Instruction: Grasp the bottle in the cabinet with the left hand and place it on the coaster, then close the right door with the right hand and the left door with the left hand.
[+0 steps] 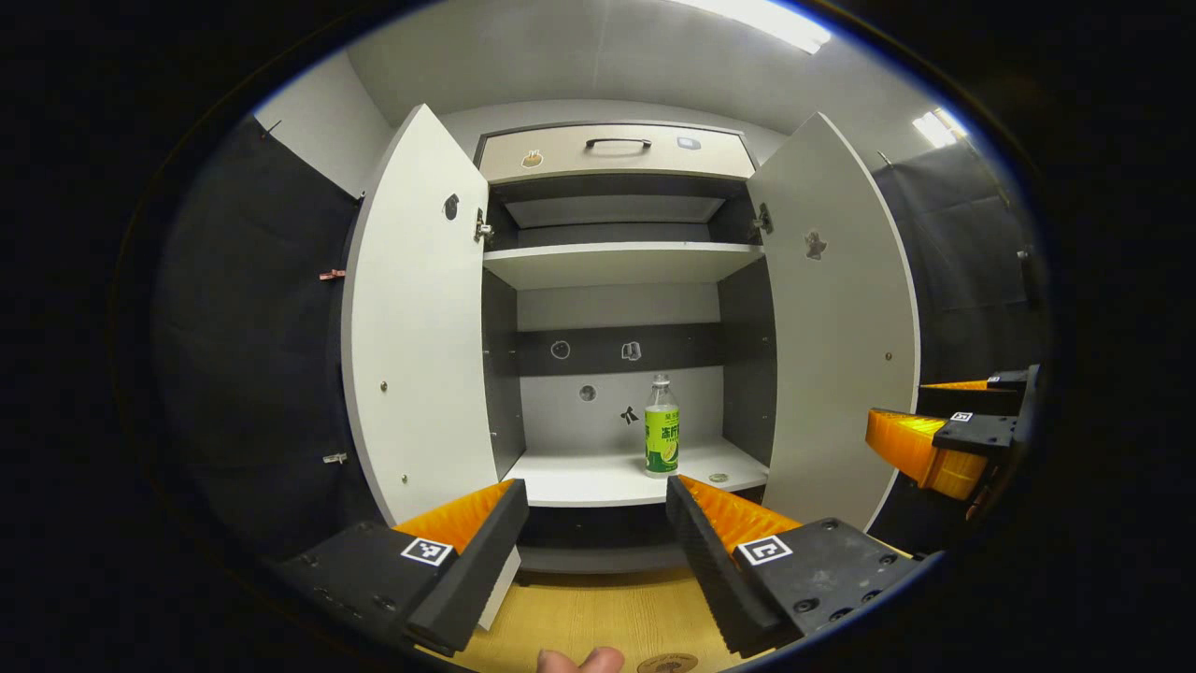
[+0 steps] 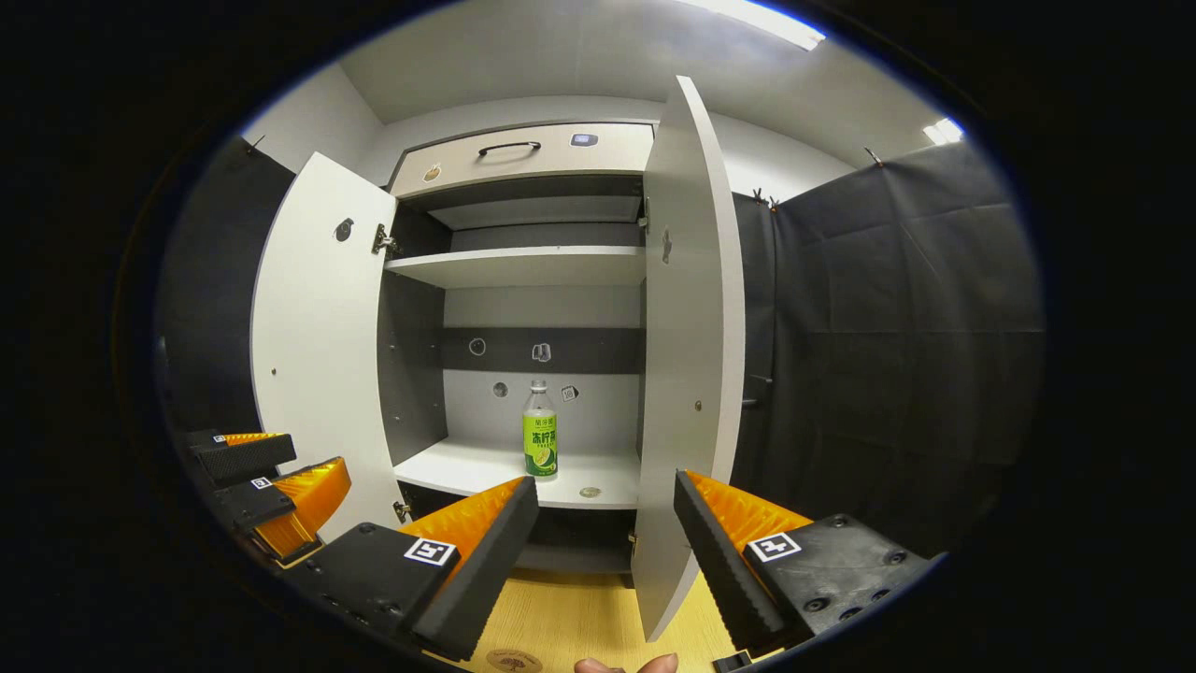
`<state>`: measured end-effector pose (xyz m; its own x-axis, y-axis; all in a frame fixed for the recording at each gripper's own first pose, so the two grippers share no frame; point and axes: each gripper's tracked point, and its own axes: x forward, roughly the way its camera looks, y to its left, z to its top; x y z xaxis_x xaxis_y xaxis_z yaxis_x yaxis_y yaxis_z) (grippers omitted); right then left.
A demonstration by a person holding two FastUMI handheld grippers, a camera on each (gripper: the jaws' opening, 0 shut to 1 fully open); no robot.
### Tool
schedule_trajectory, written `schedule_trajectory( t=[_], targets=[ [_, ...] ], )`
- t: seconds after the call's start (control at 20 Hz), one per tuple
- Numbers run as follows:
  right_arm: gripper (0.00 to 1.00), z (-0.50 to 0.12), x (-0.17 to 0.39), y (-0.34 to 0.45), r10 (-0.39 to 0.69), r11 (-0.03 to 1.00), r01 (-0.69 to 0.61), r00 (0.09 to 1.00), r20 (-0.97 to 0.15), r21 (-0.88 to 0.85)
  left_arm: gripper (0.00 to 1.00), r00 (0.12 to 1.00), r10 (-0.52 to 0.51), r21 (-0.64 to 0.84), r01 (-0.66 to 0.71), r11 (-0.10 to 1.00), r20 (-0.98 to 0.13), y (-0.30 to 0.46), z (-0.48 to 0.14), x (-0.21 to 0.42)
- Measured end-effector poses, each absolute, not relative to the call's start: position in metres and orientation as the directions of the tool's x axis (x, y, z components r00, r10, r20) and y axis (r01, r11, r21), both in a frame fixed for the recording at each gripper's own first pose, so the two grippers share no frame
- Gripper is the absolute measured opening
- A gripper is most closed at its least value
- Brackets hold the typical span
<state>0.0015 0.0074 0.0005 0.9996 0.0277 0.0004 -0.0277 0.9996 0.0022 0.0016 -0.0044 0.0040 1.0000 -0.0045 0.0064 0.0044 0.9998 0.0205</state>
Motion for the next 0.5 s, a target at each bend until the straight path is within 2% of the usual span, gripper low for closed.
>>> schedule_trajectory(
  t=[0.5],
  targets=[
    [0.97,0.005,-0.005,-0.007,0.030,0.999,-0.031,0.999,0.015,0.045,0.95,0.999,-0.043,0.029,0.043,0.999,0.009,-0.032,0.001,0.026]
  ],
)
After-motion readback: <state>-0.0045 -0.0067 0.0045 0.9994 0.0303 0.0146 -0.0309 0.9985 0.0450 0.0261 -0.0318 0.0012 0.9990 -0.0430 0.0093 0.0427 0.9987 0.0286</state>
